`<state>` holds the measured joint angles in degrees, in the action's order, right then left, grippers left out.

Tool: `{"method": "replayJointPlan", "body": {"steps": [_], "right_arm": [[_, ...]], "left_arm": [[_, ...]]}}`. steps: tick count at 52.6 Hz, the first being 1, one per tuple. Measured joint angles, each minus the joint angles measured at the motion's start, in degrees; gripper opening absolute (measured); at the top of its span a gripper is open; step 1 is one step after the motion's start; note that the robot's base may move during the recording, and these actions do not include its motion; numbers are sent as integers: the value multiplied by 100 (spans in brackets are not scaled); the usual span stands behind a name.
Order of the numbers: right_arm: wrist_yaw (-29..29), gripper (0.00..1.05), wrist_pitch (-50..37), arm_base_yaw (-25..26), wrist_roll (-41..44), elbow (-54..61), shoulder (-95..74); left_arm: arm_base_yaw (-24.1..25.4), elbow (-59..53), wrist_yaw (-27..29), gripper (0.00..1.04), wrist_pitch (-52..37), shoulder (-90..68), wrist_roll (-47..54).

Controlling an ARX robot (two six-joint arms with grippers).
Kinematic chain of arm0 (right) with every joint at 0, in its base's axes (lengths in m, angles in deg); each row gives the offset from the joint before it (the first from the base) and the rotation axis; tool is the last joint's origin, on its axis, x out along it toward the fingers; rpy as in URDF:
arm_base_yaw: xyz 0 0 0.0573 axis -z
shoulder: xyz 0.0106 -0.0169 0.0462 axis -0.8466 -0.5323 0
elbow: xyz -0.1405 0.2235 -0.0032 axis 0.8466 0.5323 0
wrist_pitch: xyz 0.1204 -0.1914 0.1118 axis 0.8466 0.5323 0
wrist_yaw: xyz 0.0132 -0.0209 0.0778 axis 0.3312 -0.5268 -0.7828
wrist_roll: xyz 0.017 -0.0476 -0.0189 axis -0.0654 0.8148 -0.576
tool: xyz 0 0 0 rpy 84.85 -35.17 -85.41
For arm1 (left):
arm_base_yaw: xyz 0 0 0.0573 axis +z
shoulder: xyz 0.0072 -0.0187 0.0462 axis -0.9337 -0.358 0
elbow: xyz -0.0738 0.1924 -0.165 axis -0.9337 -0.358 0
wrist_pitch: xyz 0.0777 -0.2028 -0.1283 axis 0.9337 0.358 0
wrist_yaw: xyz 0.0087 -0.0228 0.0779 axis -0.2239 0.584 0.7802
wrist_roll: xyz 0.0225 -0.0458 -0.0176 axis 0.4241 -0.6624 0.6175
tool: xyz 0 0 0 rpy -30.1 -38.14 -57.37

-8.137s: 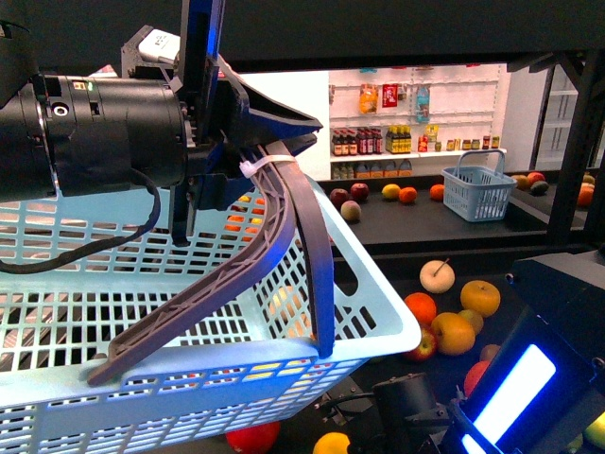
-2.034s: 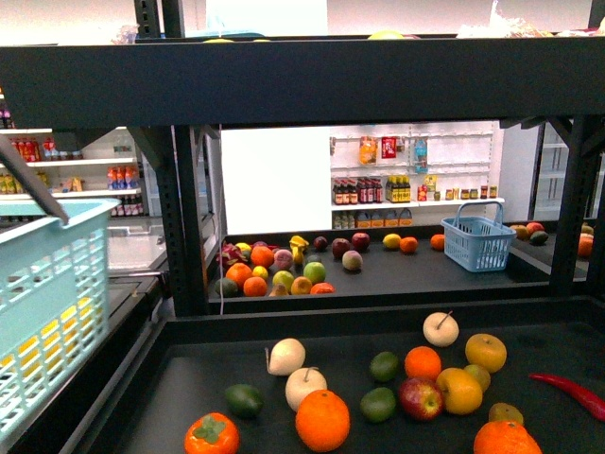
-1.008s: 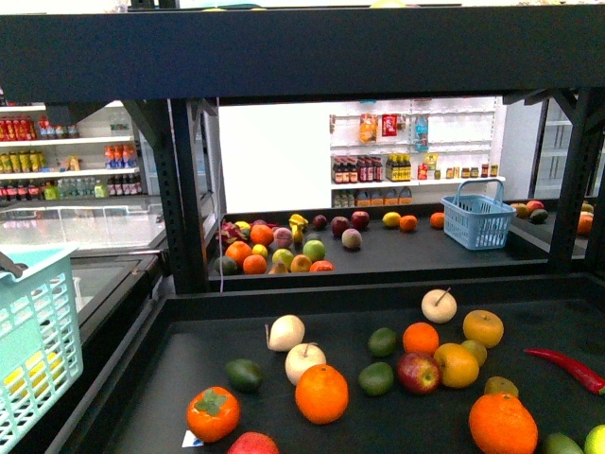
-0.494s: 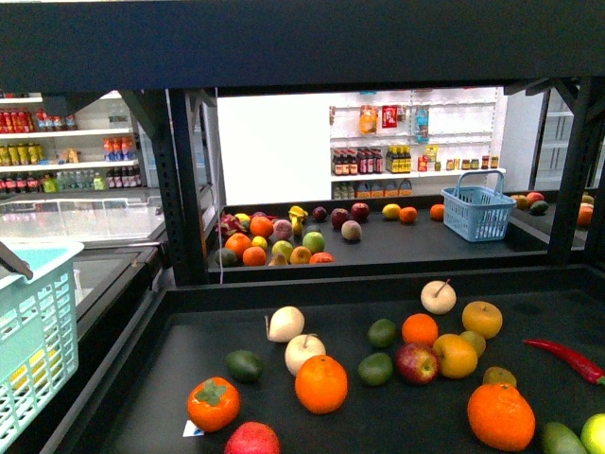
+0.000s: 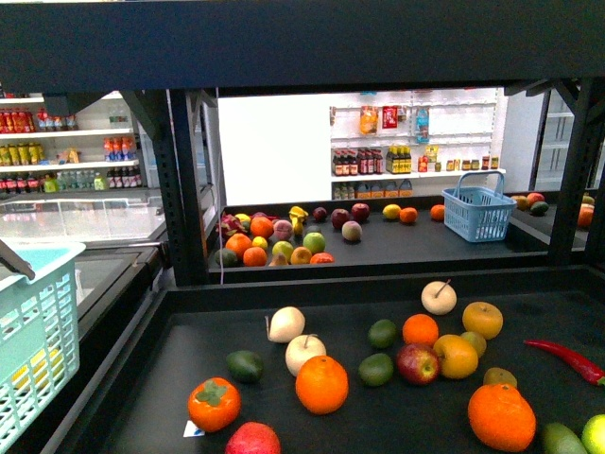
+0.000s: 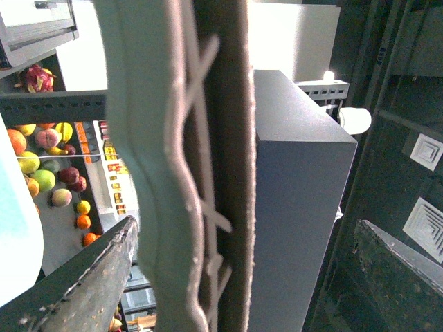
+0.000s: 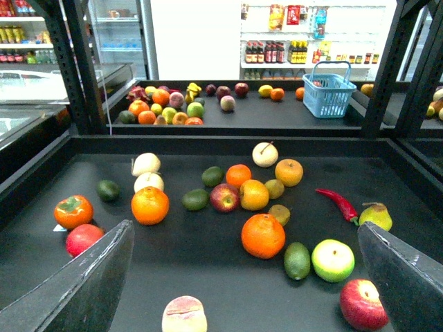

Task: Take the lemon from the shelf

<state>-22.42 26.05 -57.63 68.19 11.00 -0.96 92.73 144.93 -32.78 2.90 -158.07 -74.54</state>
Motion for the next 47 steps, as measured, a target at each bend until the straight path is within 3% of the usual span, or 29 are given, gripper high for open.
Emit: {"method": "replayJointPlan", "body": {"steps": [5, 12, 29, 47], "right_arm": [[0, 97, 0, 0, 0, 0, 0], [7, 97, 0, 0, 0, 0, 0], [0, 97, 0, 0, 0, 0, 0], [2, 97, 0, 0, 0, 0, 0]], "left_arm": [[210, -52, -367, 97, 92, 122, 315], [579, -131, -332, 97, 752, 629, 997], [498, -289, -490, 97, 2221, 1298, 1871], [407, -446, -505, 97, 5088, 2669, 3252]]}}
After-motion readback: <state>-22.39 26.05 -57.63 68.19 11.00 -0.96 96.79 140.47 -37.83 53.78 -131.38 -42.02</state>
